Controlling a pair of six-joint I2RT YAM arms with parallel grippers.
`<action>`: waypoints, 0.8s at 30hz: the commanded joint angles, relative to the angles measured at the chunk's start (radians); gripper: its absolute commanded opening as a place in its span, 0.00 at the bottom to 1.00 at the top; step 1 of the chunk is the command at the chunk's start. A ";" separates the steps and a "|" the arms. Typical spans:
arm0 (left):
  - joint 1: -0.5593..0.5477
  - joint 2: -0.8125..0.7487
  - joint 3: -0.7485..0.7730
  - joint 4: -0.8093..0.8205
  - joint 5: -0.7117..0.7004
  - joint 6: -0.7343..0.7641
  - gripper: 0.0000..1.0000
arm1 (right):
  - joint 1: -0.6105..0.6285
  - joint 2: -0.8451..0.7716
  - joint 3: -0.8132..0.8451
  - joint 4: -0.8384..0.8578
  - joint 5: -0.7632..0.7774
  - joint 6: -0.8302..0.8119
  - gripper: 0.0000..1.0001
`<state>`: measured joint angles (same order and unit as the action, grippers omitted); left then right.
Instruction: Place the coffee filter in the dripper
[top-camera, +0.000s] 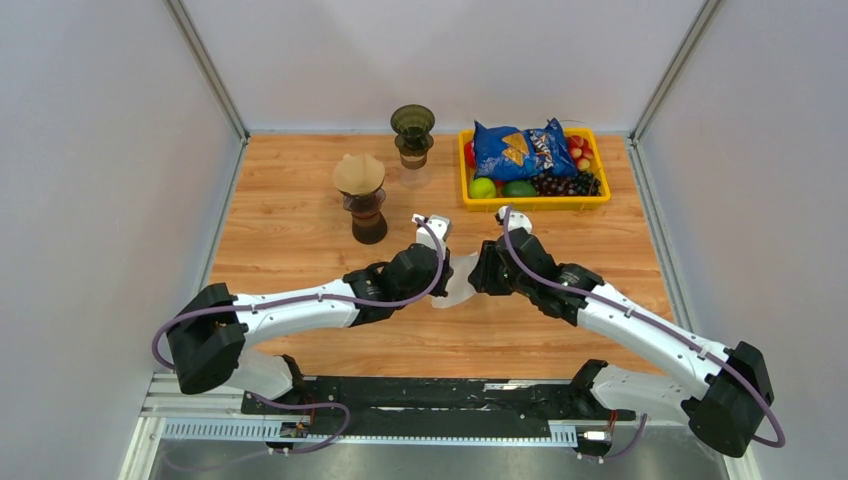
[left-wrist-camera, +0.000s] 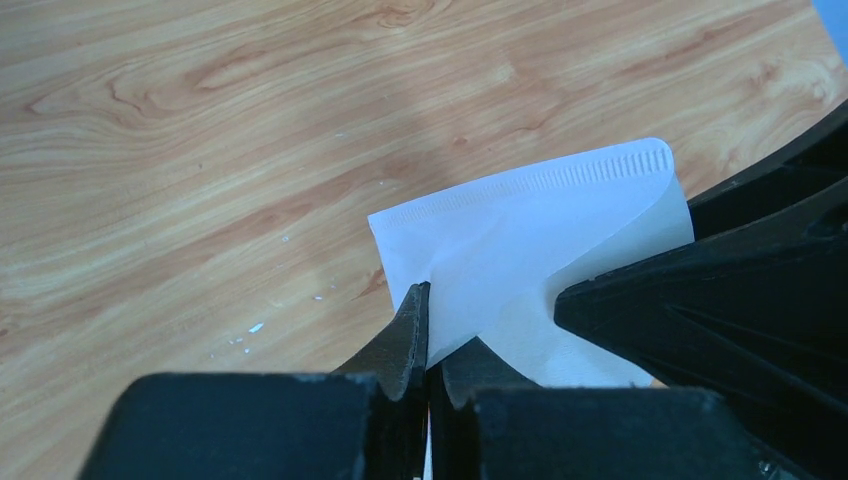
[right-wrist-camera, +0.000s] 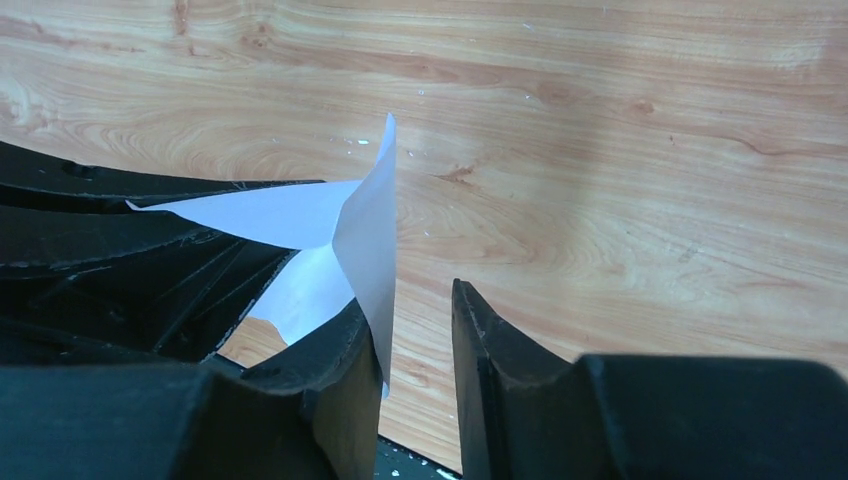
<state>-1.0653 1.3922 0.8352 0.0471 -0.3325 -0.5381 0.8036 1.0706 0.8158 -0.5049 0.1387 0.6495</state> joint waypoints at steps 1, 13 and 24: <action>-0.003 0.004 0.035 0.045 -0.030 -0.089 0.00 | -0.003 -0.002 -0.013 0.100 0.038 0.068 0.33; -0.002 -0.017 0.021 0.076 -0.122 -0.244 0.00 | -0.004 0.005 -0.076 0.202 0.055 0.145 0.28; -0.003 -0.047 -0.006 0.086 -0.161 -0.291 0.00 | -0.004 -0.006 -0.111 0.229 0.033 0.092 0.10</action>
<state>-1.0653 1.3930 0.8322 0.1024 -0.4500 -0.7975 0.8036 1.0790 0.7300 -0.3241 0.1810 0.7723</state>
